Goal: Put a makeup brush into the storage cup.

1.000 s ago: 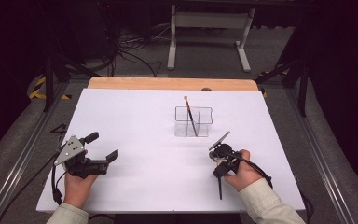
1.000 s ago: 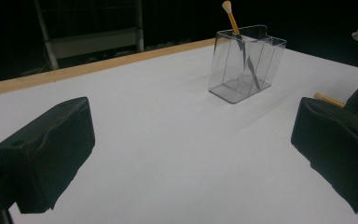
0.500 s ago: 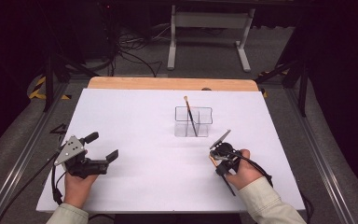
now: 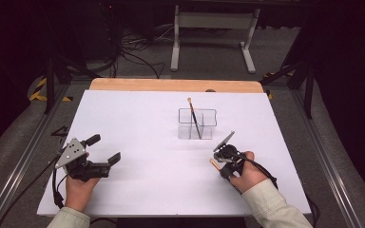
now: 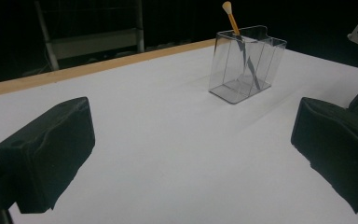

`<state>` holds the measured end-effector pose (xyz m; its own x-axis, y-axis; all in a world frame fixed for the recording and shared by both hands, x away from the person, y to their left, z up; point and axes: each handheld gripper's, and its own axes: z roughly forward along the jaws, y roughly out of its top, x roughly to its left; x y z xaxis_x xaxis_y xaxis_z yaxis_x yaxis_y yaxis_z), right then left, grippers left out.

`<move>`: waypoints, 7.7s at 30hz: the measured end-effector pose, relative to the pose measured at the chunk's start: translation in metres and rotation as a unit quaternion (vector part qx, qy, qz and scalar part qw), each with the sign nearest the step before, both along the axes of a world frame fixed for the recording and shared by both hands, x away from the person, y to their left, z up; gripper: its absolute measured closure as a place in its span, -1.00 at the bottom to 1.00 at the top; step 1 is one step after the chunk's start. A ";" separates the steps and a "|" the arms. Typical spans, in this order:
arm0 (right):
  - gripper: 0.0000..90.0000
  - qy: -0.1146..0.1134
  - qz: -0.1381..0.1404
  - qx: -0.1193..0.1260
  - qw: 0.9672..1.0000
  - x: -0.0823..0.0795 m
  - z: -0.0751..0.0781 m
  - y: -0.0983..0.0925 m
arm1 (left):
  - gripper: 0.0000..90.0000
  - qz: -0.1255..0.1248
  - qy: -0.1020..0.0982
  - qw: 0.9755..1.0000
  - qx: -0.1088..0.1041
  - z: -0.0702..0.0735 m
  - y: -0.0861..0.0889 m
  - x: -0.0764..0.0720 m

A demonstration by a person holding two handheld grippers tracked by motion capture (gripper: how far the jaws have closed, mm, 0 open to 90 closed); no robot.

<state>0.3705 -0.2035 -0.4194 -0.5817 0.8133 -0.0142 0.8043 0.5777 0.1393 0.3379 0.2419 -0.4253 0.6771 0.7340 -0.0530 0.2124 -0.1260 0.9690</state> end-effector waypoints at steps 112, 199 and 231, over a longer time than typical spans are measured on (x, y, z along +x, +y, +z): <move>0.84 -0.482 0.062 0.372 0.791 -0.010 0.082 -0.035 | -0.99 0.000 0.005 1.000 0.003 -0.001 0.001 -0.001; 0.83 -0.446 -0.001 0.355 0.822 0.090 0.039 0.020 | -0.99 0.008 0.005 1.000 -0.003 -0.003 0.009 -0.005; 0.70 -0.431 -0.005 0.344 0.834 0.089 0.034 0.022 | -0.99 0.004 0.008 1.000 -0.002 -0.002 0.009 -0.005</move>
<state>0.4596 -0.1817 -0.3858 -0.5886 0.8070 0.0479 0.2381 0.1164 0.9642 0.3326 0.2506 -0.4273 0.6696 0.7398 -0.0662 0.2282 -0.1202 0.9662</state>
